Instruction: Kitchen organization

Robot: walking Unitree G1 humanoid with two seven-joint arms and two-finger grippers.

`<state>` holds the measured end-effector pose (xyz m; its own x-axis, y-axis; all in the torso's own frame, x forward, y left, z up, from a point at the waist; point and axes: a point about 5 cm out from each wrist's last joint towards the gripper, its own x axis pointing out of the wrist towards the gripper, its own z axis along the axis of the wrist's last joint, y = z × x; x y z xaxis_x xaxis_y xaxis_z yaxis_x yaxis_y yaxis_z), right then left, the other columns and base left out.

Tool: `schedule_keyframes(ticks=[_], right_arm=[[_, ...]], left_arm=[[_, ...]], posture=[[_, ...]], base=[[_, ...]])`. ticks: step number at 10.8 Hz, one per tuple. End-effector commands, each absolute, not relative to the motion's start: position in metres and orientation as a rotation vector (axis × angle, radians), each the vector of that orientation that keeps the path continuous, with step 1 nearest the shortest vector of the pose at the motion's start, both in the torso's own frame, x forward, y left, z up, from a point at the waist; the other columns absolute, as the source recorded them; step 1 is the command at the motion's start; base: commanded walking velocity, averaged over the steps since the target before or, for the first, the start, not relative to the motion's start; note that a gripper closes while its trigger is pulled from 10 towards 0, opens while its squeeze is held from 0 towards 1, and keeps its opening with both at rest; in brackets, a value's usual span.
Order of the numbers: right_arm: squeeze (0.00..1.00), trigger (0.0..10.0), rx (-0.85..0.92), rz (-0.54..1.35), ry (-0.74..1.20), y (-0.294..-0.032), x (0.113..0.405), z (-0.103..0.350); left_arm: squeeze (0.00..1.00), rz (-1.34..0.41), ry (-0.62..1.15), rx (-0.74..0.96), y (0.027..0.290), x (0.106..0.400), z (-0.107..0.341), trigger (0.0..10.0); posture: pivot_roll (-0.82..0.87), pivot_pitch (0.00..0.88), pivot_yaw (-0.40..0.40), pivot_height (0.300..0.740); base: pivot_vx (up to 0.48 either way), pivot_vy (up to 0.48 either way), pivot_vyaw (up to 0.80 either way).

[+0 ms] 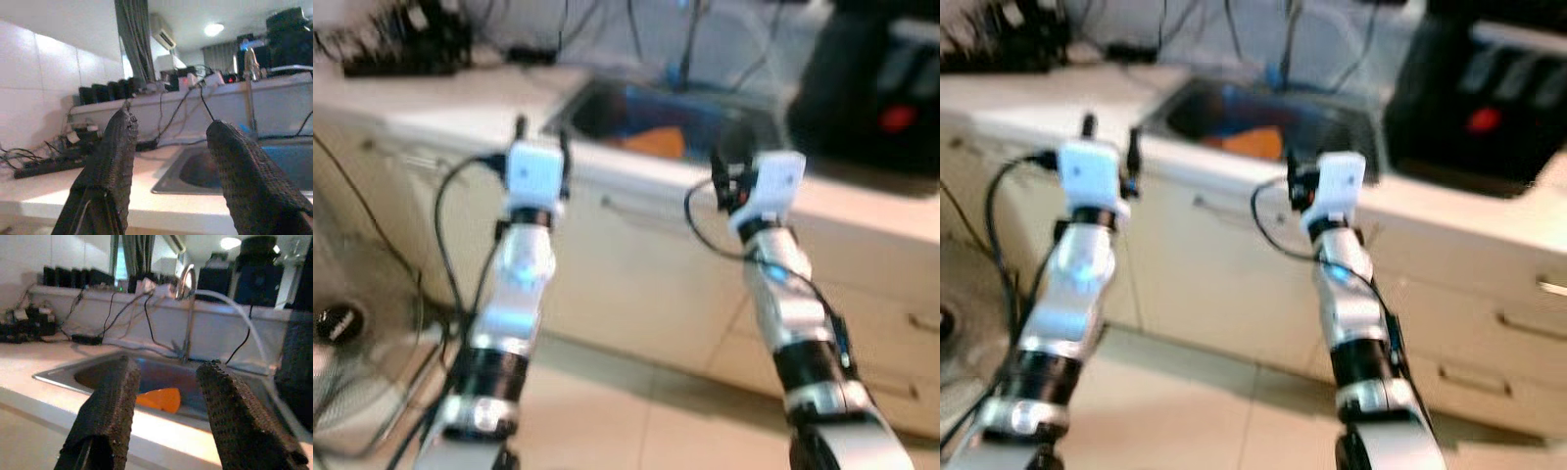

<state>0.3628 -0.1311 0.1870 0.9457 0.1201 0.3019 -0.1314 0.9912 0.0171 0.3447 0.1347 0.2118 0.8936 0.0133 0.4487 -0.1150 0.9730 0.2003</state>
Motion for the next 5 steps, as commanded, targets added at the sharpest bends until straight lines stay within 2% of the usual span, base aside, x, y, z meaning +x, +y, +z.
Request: schedule_keyframes(ticks=[1,2,3,5], right_arm=[[0.0,10.0,0.049,0.104,-0.287,-0.1391,0.3636,0.1839],[0.0,10.0,0.053,0.107,-0.282,-0.138,0.3636,0.1827],[0.0,10.0,0.056,0.111,-0.277,-0.1371,0.3638,0.1822],[0.0,10.0,0.062,0.116,-0.264,-0.1359,0.3644,0.1806]], left_arm=[[0.0,0.042,-0.449,0.233,0.1261,0.3456,0.2113,10.0],[0.0,0.049,-0.438,0.23,0.1273,0.346,0.2096,10.0],[0.0,0.051,-0.425,0.237,0.1284,0.3463,0.2076,10.0],[0.0,0.058,-0.415,0.23,0.13,0.3468,0.2065,10.0]], posture=[[0.19,0.006,-0.062,0.74],[0.19,0.007,-0.061,0.74],[0.19,0.008,-0.061,0.74],[0.19,0.008,-0.061,0.74]], base=[[0.0,0.0,0.0],[0.0,0.0,0.0],[0.0,-0.322,0.0],[0.0,-0.336,-0.52]])
